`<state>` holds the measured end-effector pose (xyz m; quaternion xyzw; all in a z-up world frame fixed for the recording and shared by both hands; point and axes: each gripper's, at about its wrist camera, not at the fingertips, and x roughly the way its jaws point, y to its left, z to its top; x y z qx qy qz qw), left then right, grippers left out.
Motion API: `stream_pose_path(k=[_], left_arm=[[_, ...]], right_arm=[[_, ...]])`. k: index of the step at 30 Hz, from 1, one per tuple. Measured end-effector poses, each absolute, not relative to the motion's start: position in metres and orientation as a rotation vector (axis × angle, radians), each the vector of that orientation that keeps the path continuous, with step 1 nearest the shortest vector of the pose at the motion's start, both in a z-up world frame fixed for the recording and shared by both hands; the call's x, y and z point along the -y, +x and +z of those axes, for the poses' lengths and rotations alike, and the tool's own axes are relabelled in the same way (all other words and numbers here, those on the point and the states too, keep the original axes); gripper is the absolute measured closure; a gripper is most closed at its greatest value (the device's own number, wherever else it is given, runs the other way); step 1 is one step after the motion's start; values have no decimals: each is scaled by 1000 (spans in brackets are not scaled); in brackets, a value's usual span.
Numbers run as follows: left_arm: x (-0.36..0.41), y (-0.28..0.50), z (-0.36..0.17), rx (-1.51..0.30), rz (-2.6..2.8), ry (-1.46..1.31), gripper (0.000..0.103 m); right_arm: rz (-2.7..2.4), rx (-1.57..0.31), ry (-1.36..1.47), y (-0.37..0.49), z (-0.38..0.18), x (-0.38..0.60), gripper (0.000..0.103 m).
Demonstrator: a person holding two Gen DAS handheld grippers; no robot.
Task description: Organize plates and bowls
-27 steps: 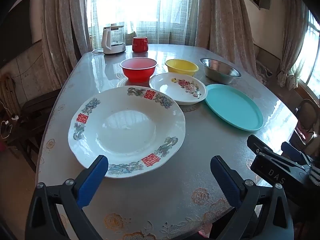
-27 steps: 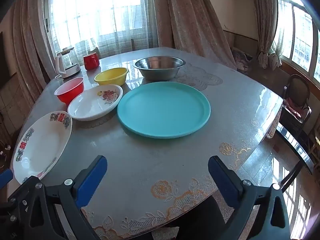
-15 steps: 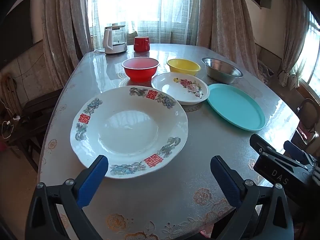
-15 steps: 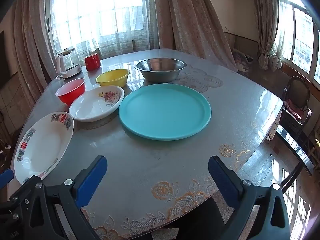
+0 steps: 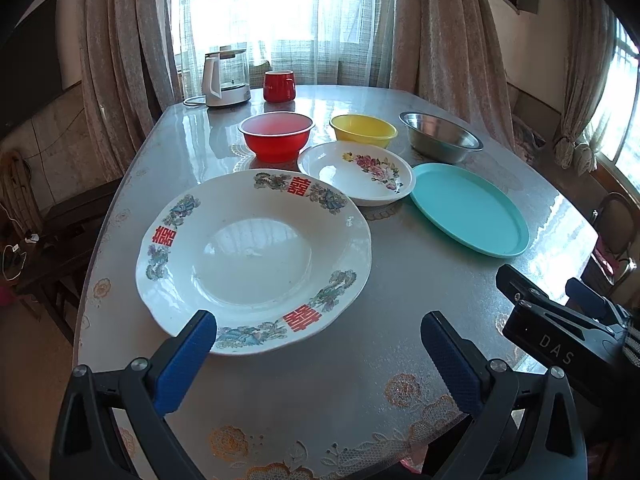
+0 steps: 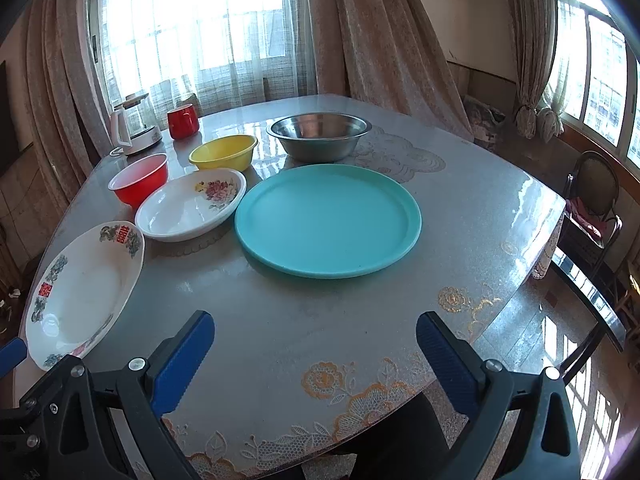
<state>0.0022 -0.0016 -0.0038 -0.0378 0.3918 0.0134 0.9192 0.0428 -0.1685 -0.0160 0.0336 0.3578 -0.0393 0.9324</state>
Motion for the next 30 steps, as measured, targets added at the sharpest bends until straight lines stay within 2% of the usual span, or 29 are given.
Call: stream_pose_path(k=[30], left_arm=[[4, 2, -9, -829, 31, -76, 0]], right_arm=[[-81, -756, 81, 43, -22, 171, 0]])
